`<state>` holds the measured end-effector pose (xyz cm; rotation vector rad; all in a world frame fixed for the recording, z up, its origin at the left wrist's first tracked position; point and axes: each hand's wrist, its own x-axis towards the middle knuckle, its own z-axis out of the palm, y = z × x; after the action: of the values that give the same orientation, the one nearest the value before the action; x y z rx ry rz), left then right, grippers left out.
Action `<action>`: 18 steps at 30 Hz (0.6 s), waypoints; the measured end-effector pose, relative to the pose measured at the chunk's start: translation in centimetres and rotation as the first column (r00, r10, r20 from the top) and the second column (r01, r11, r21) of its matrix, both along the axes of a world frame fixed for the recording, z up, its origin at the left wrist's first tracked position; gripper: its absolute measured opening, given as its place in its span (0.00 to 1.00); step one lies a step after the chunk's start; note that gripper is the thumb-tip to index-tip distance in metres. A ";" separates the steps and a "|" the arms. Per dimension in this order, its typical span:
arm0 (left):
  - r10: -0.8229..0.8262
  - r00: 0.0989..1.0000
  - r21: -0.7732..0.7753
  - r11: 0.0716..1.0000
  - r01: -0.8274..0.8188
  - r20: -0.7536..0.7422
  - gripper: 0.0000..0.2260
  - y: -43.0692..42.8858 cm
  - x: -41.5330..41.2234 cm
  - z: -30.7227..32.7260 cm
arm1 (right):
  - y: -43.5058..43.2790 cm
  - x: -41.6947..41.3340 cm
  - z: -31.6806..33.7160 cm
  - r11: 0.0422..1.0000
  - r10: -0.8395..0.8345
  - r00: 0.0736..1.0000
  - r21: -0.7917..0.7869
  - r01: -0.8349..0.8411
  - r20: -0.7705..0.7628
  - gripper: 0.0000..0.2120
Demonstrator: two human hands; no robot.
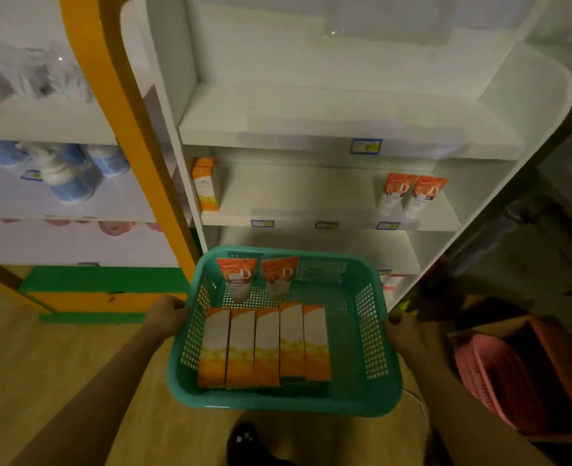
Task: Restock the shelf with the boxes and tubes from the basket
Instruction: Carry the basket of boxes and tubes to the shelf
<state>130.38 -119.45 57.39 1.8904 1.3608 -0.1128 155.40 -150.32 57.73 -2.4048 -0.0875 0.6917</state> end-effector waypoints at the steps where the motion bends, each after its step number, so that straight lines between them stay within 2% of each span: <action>1: -0.003 1.000 -0.003 1.000 0.003 -0.003 0.10 -0.5 0.3 -0.8 | -0.3 0.2 -1.1 1.000 -0.003 1.000 0.010 0.003 -0.004 0.13; 7: 0.015 0.999 0.002 1.000 -0.015 -0.032 0.12 -1.6 1.6 -8.7 | -1.4 1.6 -9.6 0.999 0.041 0.999 -0.016 -0.041 0.011 0.13; 12: 0.009 0.998 0.028 1.000 -0.007 -0.065 0.18 -1.5 3.1 -17.5 | -1.2 2.9 -19.0 0.995 0.063 0.998 -0.077 -0.061 0.024 0.14; 18: -0.017 0.996 0.005 1.000 0.018 -0.082 0.12 0.1 5.0 -28.9 | 0.3 3.5 -30.6 0.996 0.028 1.000 -0.083 -0.027 0.004 0.16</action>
<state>135.40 -119.37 28.52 1.9215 1.4009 -0.1976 158.91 -149.97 27.16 -2.4889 -0.0960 0.7148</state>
